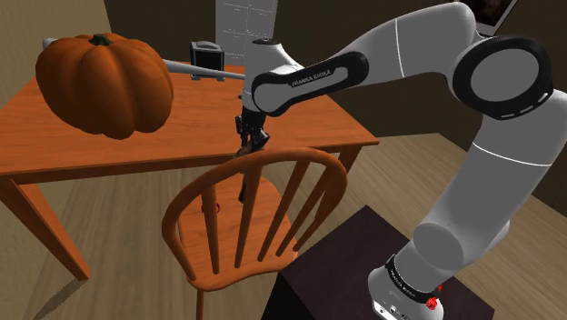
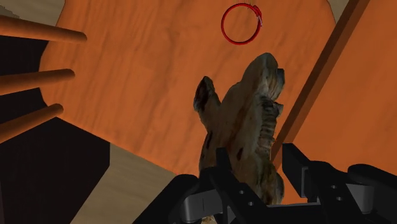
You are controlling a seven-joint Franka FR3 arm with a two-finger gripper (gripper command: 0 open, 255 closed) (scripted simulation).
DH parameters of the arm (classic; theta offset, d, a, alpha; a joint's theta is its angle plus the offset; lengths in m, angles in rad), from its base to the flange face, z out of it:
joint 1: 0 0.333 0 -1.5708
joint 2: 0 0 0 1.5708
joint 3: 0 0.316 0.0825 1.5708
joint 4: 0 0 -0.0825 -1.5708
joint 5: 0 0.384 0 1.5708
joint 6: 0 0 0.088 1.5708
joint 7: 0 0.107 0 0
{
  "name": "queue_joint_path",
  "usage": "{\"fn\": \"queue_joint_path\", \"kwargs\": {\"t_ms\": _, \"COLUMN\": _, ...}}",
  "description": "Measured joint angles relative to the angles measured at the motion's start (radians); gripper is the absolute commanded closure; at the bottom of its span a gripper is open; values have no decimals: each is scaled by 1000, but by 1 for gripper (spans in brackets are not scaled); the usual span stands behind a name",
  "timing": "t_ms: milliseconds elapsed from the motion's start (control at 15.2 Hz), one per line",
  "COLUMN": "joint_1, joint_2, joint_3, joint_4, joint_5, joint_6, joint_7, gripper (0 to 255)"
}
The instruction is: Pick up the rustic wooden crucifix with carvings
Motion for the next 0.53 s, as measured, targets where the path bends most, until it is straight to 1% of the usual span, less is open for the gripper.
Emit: {"fn": "queue_joint_path", "kwargs": {"t_ms": 528, "joint_1": -8, "joint_2": -49, "joint_3": 10, "joint_4": 47, "joint_5": 37, "joint_6": -87, "joint_7": -26, "gripper": 255}}
